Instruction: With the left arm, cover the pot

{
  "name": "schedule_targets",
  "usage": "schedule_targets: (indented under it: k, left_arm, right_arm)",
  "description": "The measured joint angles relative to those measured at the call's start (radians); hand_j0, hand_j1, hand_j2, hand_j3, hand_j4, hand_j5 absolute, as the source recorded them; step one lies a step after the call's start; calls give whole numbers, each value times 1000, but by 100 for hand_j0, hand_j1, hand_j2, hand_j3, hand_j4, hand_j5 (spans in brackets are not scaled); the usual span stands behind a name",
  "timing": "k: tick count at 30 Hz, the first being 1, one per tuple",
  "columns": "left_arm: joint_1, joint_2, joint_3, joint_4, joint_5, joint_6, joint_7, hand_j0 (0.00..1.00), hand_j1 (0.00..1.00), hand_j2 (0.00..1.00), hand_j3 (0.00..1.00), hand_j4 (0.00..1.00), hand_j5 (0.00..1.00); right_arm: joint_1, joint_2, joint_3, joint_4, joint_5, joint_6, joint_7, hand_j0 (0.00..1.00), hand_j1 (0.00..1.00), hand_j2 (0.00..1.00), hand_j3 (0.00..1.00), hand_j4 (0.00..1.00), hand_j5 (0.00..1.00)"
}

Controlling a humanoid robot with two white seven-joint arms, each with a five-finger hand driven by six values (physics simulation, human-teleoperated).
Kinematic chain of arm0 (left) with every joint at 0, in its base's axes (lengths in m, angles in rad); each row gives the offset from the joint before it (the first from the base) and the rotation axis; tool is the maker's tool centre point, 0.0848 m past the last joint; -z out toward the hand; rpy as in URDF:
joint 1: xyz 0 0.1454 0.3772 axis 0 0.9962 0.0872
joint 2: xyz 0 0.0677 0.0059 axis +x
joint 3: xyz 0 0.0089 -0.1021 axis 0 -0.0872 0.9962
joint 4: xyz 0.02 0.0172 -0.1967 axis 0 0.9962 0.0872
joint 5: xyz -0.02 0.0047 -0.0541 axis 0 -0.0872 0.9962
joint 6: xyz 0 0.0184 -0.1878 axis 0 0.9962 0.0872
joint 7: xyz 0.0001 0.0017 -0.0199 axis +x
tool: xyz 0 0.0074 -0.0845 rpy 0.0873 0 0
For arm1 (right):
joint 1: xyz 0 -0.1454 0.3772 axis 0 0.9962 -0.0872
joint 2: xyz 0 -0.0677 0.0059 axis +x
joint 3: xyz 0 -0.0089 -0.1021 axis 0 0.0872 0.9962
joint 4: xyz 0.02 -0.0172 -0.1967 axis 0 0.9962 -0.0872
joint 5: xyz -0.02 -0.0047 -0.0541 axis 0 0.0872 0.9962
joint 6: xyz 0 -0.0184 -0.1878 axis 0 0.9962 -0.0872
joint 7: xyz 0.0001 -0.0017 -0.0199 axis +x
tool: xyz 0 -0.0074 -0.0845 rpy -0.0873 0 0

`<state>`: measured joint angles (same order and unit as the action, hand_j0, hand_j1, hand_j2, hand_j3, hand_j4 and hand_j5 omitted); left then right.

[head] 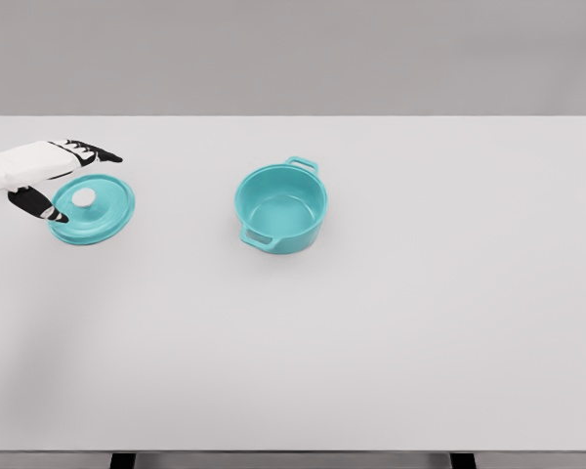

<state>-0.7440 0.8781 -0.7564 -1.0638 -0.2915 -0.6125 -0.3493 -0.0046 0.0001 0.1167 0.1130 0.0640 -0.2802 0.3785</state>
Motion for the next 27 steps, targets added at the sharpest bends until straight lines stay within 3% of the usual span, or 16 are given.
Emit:
schedule_targets:
  k: [10,17,23,27]
  left_arm:
    - [-38,-54,-1,131,-23,0,0,100,100,100,100,100,100]
    - [-52,-97,-2,171,-63,0,0,100,100,100,100,100,100]
    - [-54,-102,-2,179,-68,0,0,82,82,82,82,82,82]
    - [-54,-102,-3,194,-69,0,0,83,83,83,83,83,83]
  right_arm:
    - [0,0,0,0,0,0,0,100,100,100,100,100,100]
    - [0,0,0,0,0,0,0,100,100,100,100,100,100]
    - [0,0,0,0,0,0,0,100,100,100,100,100,100]
    - [0,0,0,0,0,0,0,100,100,100,100,100,100]
